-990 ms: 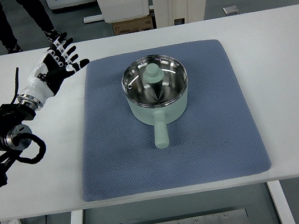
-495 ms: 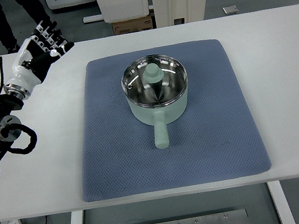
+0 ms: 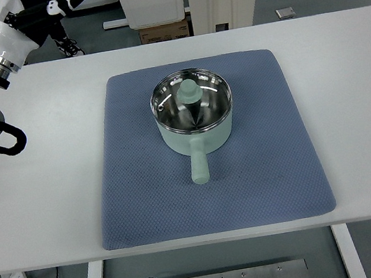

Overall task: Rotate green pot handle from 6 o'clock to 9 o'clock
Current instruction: 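Lift the left hand up and over toward the far side of the pot, then lower the left hand over the pot, fingers reaching down beside the green handle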

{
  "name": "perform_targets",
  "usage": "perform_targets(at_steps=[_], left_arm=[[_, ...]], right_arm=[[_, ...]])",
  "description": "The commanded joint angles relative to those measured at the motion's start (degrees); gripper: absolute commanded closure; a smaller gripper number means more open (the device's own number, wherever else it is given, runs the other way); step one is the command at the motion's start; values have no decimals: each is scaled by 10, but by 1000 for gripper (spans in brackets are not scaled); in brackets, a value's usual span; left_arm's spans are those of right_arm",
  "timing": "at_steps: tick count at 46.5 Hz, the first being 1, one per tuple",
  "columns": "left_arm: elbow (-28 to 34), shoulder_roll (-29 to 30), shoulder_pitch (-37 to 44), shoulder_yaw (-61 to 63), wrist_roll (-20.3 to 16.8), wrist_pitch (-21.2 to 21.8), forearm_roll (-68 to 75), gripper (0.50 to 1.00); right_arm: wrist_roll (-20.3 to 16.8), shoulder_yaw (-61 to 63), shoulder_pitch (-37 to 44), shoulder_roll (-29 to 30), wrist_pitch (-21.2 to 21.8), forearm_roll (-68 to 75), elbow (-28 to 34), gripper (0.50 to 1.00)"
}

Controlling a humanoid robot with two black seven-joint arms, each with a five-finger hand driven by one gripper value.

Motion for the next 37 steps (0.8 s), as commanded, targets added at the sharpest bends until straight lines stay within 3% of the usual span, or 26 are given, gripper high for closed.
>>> perform_targets(at_steps=[1, 37], left_arm=[[-22, 3, -10, -1, 0, 0, 30, 500], [-216, 13, -58, 6, 0, -5, 220, 500]], right_arm=[[0, 0, 0, 0, 0, 0, 0, 500], [0, 0, 0, 0, 0, 0, 0, 500]])
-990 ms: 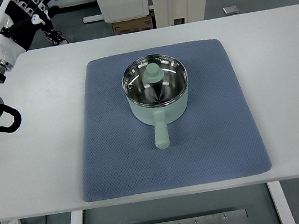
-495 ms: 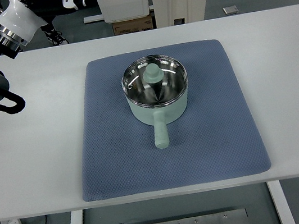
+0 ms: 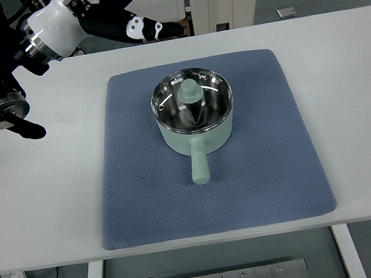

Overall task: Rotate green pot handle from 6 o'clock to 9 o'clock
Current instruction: 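Lower the left hand over the pot, fingers reaching down beside the green handle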

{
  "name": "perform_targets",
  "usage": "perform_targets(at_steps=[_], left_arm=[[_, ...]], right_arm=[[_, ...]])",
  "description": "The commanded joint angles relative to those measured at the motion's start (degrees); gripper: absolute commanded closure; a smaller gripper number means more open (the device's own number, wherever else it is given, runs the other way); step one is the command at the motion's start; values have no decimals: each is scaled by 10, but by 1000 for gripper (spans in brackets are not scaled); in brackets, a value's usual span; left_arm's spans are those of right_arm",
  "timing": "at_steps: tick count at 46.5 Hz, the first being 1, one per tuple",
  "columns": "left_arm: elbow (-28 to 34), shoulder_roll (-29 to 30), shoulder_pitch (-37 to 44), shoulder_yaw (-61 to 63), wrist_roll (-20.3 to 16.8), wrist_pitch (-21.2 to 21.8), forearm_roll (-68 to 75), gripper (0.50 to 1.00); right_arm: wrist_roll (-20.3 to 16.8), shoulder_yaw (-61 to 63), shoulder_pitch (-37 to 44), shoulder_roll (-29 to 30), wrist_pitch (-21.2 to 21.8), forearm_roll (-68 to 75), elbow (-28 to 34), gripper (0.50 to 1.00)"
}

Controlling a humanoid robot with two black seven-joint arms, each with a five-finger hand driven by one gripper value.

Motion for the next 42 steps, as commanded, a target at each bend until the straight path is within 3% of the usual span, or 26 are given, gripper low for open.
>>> perform_targets(at_steps=[1, 16, 42], left_arm=[[-16, 3, 1, 1, 0, -2, 8, 500], [-76, 41, 1, 58, 0, -22, 107, 500], [-78, 16, 3, 118, 0, -66, 295, 500]], right_arm=[[0, 0, 0, 0, 0, 0, 0, 500], [0, 0, 0, 0, 0, 0, 0, 500], [0, 0, 0, 0, 0, 0, 0, 500]])
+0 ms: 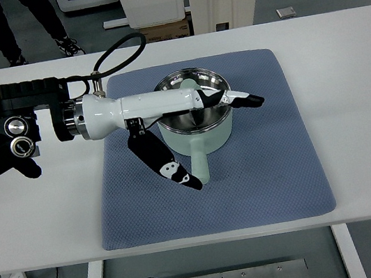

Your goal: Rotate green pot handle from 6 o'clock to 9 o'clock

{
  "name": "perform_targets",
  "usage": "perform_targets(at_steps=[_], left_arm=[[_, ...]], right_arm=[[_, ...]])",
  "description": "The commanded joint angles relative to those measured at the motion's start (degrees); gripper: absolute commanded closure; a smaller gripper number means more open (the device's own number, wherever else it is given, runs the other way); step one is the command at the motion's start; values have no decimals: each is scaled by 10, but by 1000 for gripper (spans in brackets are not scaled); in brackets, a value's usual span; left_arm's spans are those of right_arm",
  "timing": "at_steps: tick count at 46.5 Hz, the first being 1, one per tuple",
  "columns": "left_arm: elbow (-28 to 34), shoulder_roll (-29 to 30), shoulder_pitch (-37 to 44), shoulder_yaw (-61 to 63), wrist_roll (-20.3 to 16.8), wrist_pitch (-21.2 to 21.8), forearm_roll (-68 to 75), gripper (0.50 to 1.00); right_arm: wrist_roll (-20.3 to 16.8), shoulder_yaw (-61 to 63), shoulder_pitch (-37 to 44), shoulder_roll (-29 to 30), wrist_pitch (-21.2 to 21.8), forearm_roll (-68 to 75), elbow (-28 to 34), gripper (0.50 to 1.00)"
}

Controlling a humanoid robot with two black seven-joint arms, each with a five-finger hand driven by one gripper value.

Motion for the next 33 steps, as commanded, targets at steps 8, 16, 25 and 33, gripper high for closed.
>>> perform_targets(at_steps=[8, 16, 25, 33], left_arm=[[6, -26, 5, 22, 1, -10, 81, 500], [21, -44, 3, 26, 2, -20, 132, 500], [73, -78, 1, 29, 3, -26, 159, 500], [101, -105, 0, 37, 2, -26, 201, 500]], right_arm=[[0, 0, 0, 0, 0, 0, 0, 500], [0, 0, 0, 0, 0, 0, 0, 500], [0, 1, 0, 0, 0, 0, 0, 500], [0, 1, 0, 0, 0, 0, 0, 500]])
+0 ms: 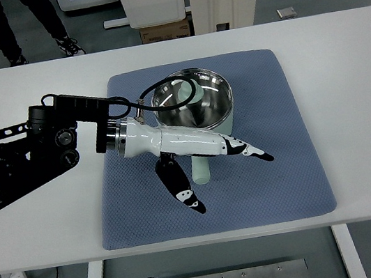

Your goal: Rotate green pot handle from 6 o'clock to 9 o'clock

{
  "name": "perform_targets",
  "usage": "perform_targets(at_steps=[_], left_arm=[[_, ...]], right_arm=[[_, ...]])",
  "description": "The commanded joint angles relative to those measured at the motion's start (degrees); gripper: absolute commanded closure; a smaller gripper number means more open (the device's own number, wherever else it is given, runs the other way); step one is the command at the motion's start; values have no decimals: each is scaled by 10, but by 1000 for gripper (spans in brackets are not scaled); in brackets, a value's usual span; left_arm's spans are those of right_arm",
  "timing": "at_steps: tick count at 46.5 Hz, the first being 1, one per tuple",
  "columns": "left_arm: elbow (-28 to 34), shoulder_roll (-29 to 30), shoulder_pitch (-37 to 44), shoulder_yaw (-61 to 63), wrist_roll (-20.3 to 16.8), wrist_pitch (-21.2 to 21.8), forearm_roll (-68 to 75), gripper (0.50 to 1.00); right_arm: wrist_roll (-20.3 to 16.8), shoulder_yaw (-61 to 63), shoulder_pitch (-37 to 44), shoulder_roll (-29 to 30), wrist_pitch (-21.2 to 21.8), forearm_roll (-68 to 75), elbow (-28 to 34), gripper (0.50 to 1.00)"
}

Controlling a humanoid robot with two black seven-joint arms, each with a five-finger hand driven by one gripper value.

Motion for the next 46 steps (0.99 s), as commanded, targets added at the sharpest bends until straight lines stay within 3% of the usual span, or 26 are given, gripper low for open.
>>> perform_targets(at_steps=[1, 14, 46], left_arm=[[5, -13, 1, 3, -1, 0, 21, 500], [10, -30, -2, 33, -3, -24, 79, 500], [41, -39, -20, 29, -2, -27, 115, 500]], right_arm=[[0, 0, 0, 0, 0, 0, 0, 500], [0, 0, 0, 0, 0, 0, 0, 500], [0, 0, 0, 0, 0, 0, 0, 500]])
